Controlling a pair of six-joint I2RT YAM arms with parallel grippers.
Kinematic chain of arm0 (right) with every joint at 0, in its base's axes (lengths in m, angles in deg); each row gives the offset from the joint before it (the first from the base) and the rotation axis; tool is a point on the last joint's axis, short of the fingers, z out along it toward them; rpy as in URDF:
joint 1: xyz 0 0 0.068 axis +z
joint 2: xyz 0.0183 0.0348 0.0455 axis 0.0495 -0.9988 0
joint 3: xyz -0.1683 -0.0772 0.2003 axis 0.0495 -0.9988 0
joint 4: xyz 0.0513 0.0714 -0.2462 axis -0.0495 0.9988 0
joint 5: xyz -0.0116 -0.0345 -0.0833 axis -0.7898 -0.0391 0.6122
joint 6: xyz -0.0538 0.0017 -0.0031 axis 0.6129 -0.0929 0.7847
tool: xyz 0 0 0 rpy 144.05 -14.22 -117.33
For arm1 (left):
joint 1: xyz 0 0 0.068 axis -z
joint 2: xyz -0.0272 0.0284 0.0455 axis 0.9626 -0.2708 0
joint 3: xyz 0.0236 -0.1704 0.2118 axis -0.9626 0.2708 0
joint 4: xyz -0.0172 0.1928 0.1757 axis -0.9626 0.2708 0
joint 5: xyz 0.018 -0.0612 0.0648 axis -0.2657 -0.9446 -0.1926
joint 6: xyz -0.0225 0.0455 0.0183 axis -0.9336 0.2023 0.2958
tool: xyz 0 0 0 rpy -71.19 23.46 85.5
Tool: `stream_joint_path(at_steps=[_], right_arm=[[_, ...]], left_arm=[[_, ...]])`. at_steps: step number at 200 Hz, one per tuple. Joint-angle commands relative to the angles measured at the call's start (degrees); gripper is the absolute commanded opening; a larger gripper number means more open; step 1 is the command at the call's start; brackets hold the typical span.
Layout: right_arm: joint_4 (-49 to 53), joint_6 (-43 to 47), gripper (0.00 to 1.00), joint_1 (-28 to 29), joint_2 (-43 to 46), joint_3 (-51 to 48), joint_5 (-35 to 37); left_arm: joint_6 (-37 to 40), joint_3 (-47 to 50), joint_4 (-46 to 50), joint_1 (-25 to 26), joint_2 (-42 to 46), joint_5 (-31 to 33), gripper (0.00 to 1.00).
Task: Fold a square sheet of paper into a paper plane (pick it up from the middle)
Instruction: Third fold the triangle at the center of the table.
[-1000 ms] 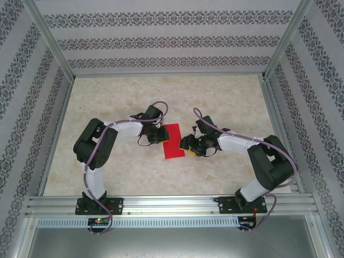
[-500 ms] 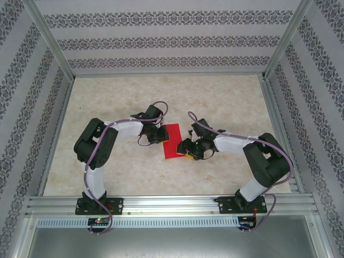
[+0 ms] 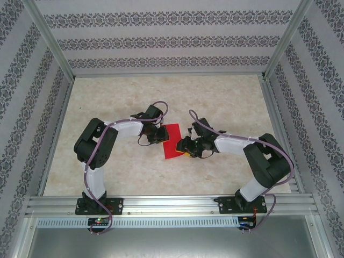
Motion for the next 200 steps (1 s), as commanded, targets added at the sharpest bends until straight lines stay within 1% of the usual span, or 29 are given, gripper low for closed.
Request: stream_joint_path(at_steps=[1,9,15,36,53,98,128,141,169,200], right_arm=[[-2.78,-1.97,0.37,-1.06,3.08,-1.19,-0.22],[-2.57,-2.23,0.34,-1.35,3.54,-1.34,-0.14],[-2.58,-2.41,0.28,-1.47,3.79,-1.35,-0.22],[-2.08,-3.09,0.14,-1.49,3.75,-0.69,-0.60],[-2.35,-3.82,0.10,-1.27,3.26,0.18,-0.99],[-4.18,-5.20,0.06,0.13,-0.60,4.67,-0.39],[-4.05,-5.76,0.06,0.62,-4.01,7.62,0.72],[-4.23,-5.90,0.06,0.73,-4.99,8.10,1.20],[-4.45,-5.69,0.06,0.92,-6.55,9.13,1.28],[-3.15,-4.57,0.06,1.29,-7.68,10.36,1.90]], left_arm=[[-0.08,0.03,3.31,0.41,-2.37,2.68,0.14],[-0.07,0.00,3.33,0.40,-2.34,2.62,0.14],[-0.11,0.01,3.28,0.45,-2.33,2.60,0.14],[-0.03,-0.38,3.13,0.41,-2.33,2.10,0.14],[0.41,-0.94,3.48,0.40,-2.33,1.97,0.14],[0.72,-1.65,3.79,0.46,-2.35,1.50,0.14],[2.29,-3.45,2.92,0.41,-0.53,-1.64,0.15],[3.32,-4.57,2.62,0.40,1.09,-1.96,0.16],[4.76,-6.48,3.82,-0.24,2.29,-0.12,0.17],[4.91,-6.58,4.43,-1.34,0.23,2.23,0.15]])
